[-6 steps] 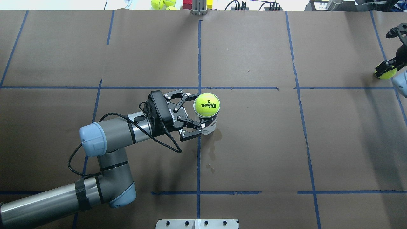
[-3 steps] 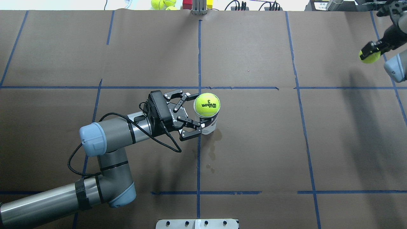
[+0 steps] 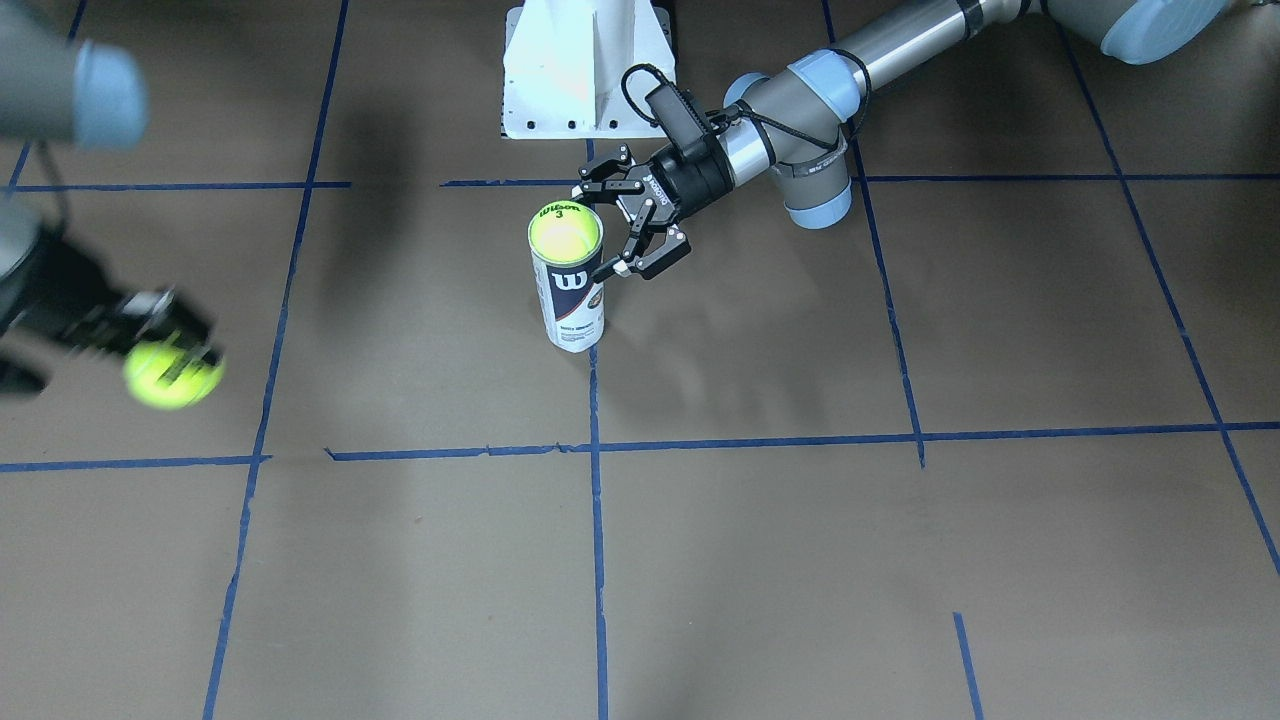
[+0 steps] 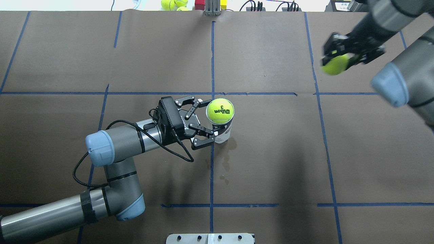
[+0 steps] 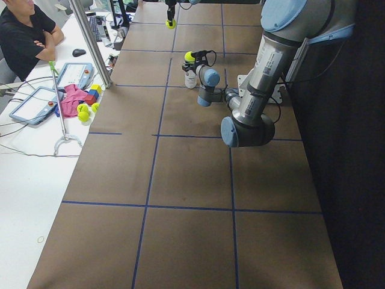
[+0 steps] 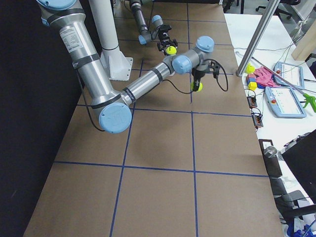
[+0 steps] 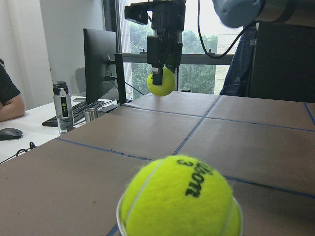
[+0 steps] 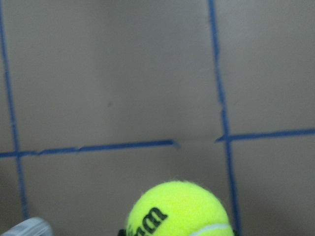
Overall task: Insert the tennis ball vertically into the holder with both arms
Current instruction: 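Carry the second tennis ball with the right gripper to the tube opening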
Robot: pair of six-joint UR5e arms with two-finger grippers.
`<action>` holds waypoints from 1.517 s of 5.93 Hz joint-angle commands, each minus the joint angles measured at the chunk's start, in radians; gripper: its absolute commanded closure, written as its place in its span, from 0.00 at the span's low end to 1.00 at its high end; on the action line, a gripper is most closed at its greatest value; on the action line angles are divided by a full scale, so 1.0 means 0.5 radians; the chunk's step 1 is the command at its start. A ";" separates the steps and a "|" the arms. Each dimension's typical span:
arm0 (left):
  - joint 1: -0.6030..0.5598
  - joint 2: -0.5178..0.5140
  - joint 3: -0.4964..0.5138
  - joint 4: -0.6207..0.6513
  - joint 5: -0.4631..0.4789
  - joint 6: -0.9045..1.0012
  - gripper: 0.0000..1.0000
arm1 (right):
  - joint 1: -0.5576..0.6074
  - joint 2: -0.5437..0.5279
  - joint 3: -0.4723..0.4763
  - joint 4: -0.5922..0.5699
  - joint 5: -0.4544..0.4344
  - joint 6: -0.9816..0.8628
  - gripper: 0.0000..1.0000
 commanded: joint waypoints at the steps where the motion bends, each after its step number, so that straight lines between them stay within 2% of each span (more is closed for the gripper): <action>1: 0.000 -0.003 0.001 0.000 0.000 -0.001 0.14 | -0.387 0.318 0.229 -0.119 -0.093 0.758 0.99; 2: 0.000 -0.003 0.004 0.000 -0.003 -0.001 0.18 | -0.543 0.390 0.208 -0.122 -0.294 0.824 0.98; 3: 0.000 -0.003 0.004 0.000 0.000 -0.001 0.19 | -0.575 0.430 0.187 -0.122 -0.311 0.831 0.98; 5: 0.000 0.004 0.004 0.000 -0.003 -0.001 0.19 | -0.594 0.662 -0.054 -0.119 -0.357 0.898 0.97; 8: 0.000 0.004 0.004 0.000 -0.003 -0.001 0.19 | -0.701 0.725 -0.212 -0.101 -0.480 0.966 0.94; 9: 0.000 0.004 0.004 -0.003 -0.003 -0.001 0.19 | -0.710 0.728 -0.212 -0.101 -0.480 0.966 0.60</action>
